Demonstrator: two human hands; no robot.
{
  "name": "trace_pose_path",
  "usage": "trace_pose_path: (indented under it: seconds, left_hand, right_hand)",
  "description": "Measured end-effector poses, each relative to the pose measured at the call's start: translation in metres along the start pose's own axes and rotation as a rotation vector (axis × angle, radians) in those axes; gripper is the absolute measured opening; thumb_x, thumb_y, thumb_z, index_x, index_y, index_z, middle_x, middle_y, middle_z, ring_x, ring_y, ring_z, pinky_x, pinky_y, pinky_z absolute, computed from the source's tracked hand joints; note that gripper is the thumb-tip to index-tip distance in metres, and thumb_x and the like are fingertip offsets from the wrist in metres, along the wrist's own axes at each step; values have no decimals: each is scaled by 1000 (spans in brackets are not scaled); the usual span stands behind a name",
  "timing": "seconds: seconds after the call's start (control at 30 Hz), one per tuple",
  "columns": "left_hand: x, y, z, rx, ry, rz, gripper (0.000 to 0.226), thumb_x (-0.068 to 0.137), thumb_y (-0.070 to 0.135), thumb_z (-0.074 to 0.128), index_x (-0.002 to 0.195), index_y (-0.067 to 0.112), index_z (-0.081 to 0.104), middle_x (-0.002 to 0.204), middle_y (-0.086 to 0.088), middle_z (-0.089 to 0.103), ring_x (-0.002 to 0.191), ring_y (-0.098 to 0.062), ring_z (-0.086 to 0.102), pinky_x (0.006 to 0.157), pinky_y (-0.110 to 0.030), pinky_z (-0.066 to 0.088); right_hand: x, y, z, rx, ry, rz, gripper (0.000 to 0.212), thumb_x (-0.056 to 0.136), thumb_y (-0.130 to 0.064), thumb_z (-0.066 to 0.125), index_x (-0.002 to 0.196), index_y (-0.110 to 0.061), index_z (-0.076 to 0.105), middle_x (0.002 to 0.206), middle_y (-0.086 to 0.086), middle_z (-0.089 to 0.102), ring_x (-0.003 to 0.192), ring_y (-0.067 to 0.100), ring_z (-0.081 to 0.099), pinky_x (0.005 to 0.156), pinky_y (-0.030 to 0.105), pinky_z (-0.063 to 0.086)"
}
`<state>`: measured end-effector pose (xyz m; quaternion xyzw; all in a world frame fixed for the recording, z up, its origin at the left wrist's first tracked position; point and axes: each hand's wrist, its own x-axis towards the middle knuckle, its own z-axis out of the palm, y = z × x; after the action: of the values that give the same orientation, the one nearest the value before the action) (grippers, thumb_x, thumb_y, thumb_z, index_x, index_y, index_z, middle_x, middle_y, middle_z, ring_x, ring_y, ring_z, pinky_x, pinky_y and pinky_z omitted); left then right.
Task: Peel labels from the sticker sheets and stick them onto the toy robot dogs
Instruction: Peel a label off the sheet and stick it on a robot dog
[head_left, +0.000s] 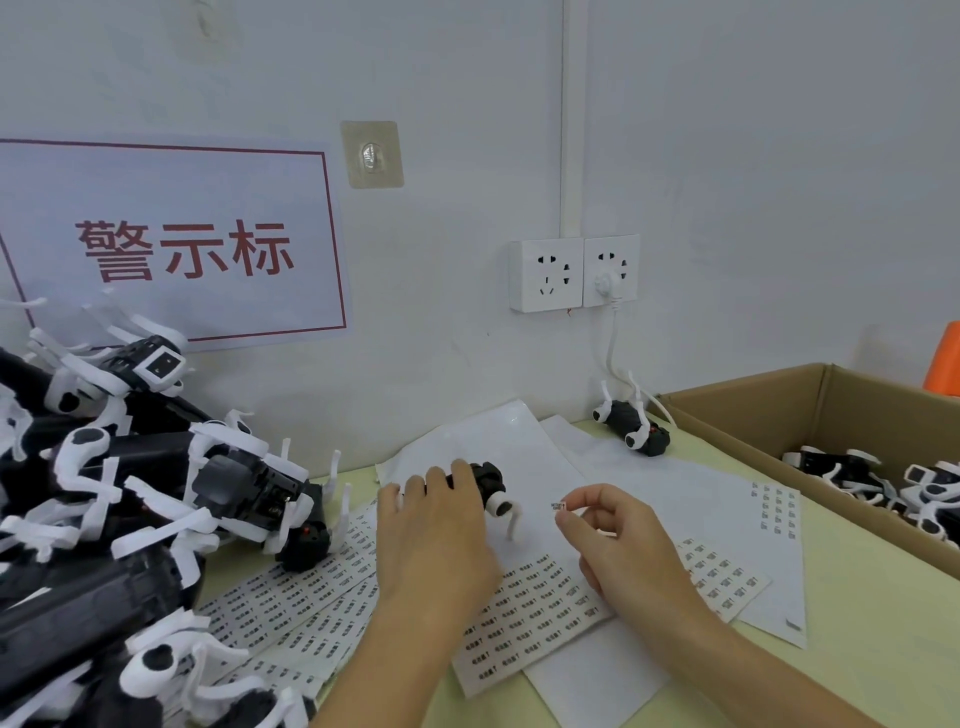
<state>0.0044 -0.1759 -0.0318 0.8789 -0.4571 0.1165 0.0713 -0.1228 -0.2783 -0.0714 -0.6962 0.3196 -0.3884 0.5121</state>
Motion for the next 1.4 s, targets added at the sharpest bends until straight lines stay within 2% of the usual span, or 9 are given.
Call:
trace_pose_path:
  seconds: [0.1, 0.17, 0.27, 0.4, 0.57, 0.77, 0.87, 1.1, 1.4]
  left_hand:
    - [3, -7, -7, 48, 85, -34, 12, 96, 21, 49, 107, 20, 45, 86, 7, 41, 82, -17, 42, 78, -30, 26]
    - [6, -11, -9, -55, 124, -72, 17, 98, 32, 54, 97, 20, 43, 84, 7, 44, 80, -18, 46, 71, -29, 29]
    - [11, -13, -12, -521, 127, -185, 29, 89, 41, 66, 90, 18, 49, 85, 4, 60, 79, -21, 62, 62, -34, 45]
    - [14, -1, -10, -1228, 59, -340, 22, 82, 32, 79, 84, 13, 67, 55, 5, 66, 44, -9, 62, 40, -23, 45]
    - [9, 15, 8, -1587, -116, -422, 22, 82, 32, 81, 92, 14, 74, 66, 1, 71, 55, -15, 65, 54, -27, 50]
    - [-5, 30, 32, -1598, -145, -249, 46, 82, 31, 82, 116, 44, 54, 92, -3, 77, 82, -21, 76, 84, -45, 59]
    - [-8, 28, 33, -1652, -143, -135, 48, 86, 22, 79, 116, 53, 57, 93, -7, 77, 84, -26, 76, 76, -38, 59]
    - [-8, 23, 36, -1668, -214, -36, 55, 92, 5, 64, 122, 51, 65, 106, -17, 71, 81, -27, 65, 59, -24, 53]
    - [-5, 22, 39, -1624, -234, 38, 59, 77, 24, 60, 121, 64, 59, 105, -12, 72, 84, -32, 61, 71, -44, 42]
  right_hand:
    - [1, 1, -1, -20, -5, -35, 6, 96, -22, 62, 92, -26, 65, 64, -8, 55, 51, 17, 42, 45, 19, 34]
    - [1, -1, -2, -8, -9, -67, 6, 97, -22, 61, 92, -24, 64, 64, -7, 55, 49, 17, 39, 44, 18, 34]
    - [0, -8, -6, 17, -27, -126, 6, 97, -23, 60, 92, -22, 63, 68, -3, 56, 48, 13, 39, 45, 16, 35]
    - [-1, -17, -11, 25, -63, -201, 7, 97, -24, 61, 90, -22, 64, 67, -4, 51, 50, 9, 39, 47, 16, 34]
    - [0, -25, -18, -4, -70, -267, 8, 97, -23, 61, 91, -19, 64, 66, 0, 43, 54, 13, 36, 50, 15, 35]
    - [4, -24, -23, -133, -90, -271, 12, 100, -19, 56, 90, -17, 62, 63, -4, 50, 50, 12, 36, 49, 23, 33]
    - [6, -22, -25, -194, -114, -248, 13, 101, -20, 54, 91, -19, 63, 68, 2, 51, 48, 8, 35, 47, 18, 31]
    - [10, -21, -27, -276, -112, -272, 18, 101, -18, 54, 87, -21, 64, 49, -11, 39, 42, 5, 33, 44, 15, 29]
    - [10, -24, -31, -356, -139, -247, 26, 100, -18, 57, 76, -25, 65, 46, -10, 33, 42, 8, 29, 43, 18, 28]
